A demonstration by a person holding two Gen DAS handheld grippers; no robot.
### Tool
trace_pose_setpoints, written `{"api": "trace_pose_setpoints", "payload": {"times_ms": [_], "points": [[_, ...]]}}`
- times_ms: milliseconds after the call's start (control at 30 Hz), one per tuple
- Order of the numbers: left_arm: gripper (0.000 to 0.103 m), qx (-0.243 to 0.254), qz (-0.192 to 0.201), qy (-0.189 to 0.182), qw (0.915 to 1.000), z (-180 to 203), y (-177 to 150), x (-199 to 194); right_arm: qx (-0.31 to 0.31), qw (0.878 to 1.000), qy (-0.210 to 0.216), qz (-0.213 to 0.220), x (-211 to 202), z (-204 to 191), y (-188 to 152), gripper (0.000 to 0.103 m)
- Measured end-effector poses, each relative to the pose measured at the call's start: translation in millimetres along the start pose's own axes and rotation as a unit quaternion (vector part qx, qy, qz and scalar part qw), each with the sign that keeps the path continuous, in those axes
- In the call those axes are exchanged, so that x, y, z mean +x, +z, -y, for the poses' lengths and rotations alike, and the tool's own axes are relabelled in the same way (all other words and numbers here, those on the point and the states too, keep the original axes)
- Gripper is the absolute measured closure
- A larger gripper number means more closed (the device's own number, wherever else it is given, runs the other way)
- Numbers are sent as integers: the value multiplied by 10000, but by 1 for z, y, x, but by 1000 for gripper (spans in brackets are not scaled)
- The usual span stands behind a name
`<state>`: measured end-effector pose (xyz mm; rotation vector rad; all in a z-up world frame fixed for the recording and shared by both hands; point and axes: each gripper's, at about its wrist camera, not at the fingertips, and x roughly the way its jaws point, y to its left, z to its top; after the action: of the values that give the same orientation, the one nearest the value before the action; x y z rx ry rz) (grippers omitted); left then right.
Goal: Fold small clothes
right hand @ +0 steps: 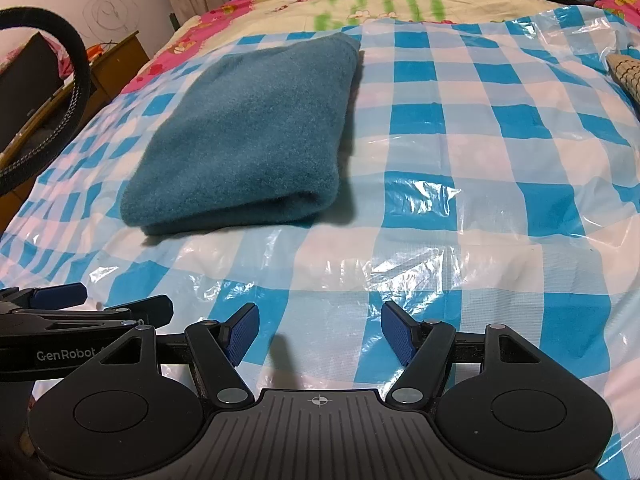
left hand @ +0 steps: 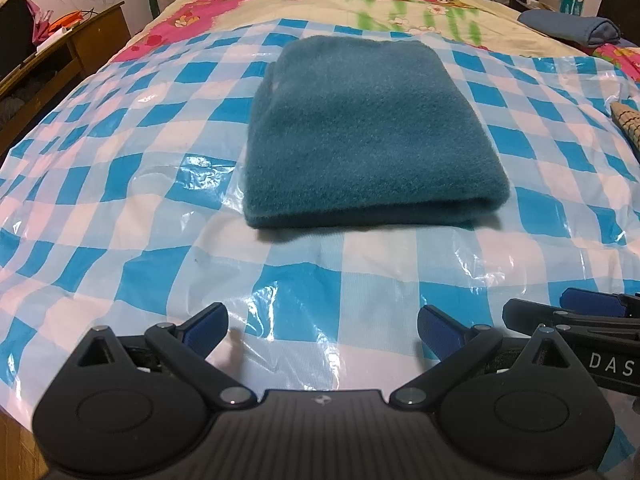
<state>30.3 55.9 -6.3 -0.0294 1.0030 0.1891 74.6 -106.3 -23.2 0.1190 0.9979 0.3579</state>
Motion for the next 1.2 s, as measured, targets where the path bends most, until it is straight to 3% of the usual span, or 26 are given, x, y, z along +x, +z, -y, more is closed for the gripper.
{"api": "trace_pose_setpoints", "payload": {"times_ms": [1200], "points": [[0,15,14,47,10000,-1,-1,-2,28,10000,4,-35,0,0,-1,34]]}}
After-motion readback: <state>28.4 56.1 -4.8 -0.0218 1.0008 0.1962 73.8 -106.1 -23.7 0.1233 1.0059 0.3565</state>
